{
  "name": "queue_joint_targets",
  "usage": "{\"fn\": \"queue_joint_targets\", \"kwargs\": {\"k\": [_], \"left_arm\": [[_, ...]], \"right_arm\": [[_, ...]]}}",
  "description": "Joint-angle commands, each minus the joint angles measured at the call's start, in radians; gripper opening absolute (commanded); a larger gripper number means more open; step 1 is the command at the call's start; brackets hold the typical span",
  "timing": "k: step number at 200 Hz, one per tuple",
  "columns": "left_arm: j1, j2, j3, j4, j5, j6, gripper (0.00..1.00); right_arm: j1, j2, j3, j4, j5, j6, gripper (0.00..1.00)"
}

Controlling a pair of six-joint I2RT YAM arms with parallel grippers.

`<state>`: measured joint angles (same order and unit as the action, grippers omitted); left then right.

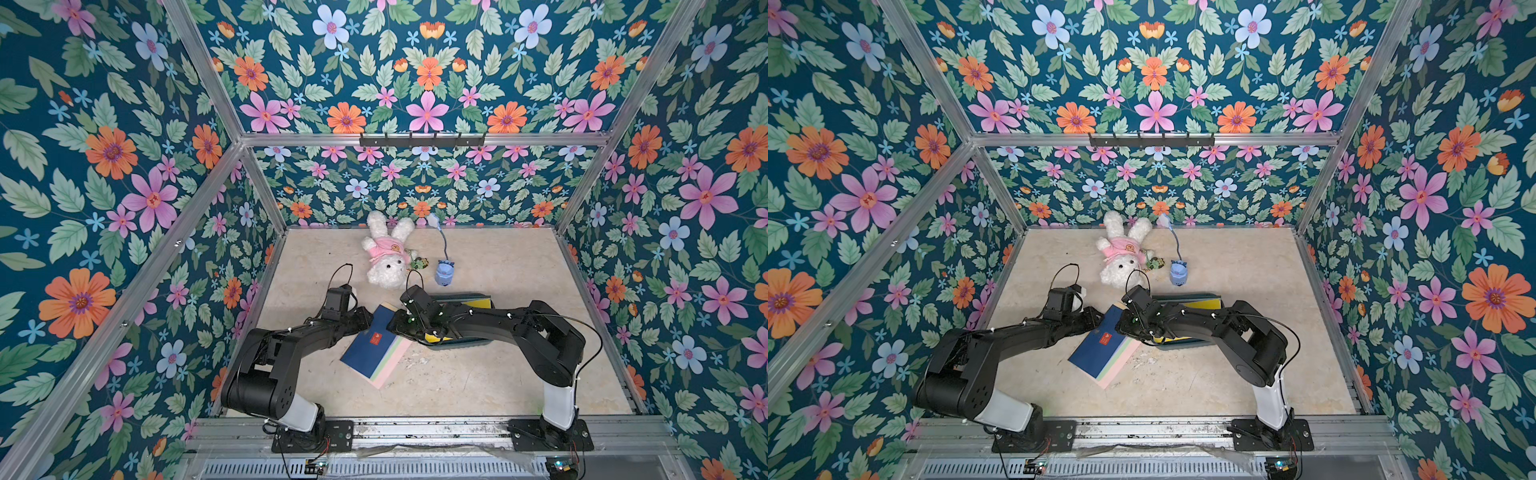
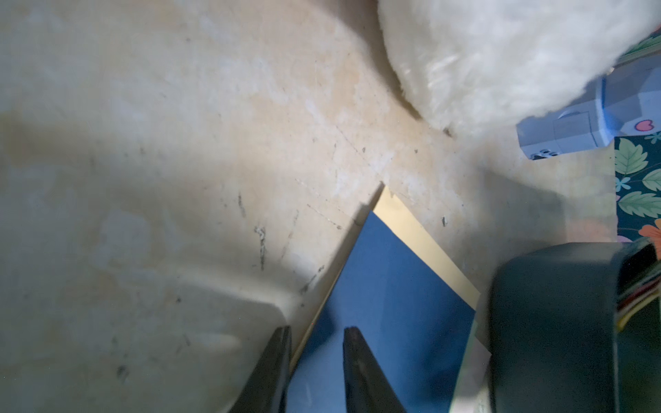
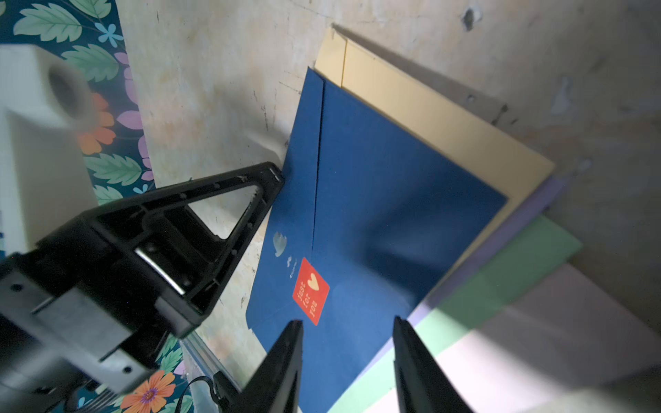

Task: Put the sealed envelopes into the storage box
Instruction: Pick up the envelope from the center of the board.

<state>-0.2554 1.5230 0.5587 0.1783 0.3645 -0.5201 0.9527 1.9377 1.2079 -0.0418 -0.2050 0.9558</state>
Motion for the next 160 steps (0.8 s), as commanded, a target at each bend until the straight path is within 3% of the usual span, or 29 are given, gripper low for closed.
{"fn": "queue_joint_targets", "kwargs": {"k": [1, 66, 89, 126, 160], "left_arm": [[0.001, 0.009, 0.003, -0.066, -0.022, 0.009, 0.31], [0.001, -0.108, -0.009, -0.052, -0.062, -0.01, 0.3], [-0.001, -0.134, -0.026, -0.012, -0.012, -0.016, 0.26], [-0.007, -0.088, -0.039, 0.013, 0.065, -0.019, 0.18], [-0.016, -0.044, -0.045, 0.01, 0.05, -0.018, 0.17]], "right_arm": [[0.001, -0.011, 0.003, -0.043, 0.046, 0.009, 0.46], [0.001, -0.031, -0.025, -0.03, 0.048, 0.012, 0.46], [0.001, -0.034, -0.025, -0.029, 0.054, 0.012, 0.46], [0.0, -0.033, -0.025, -0.028, 0.052, 0.014, 0.46], [0.001, -0.031, -0.029, -0.03, 0.048, 0.015, 0.46]]}}
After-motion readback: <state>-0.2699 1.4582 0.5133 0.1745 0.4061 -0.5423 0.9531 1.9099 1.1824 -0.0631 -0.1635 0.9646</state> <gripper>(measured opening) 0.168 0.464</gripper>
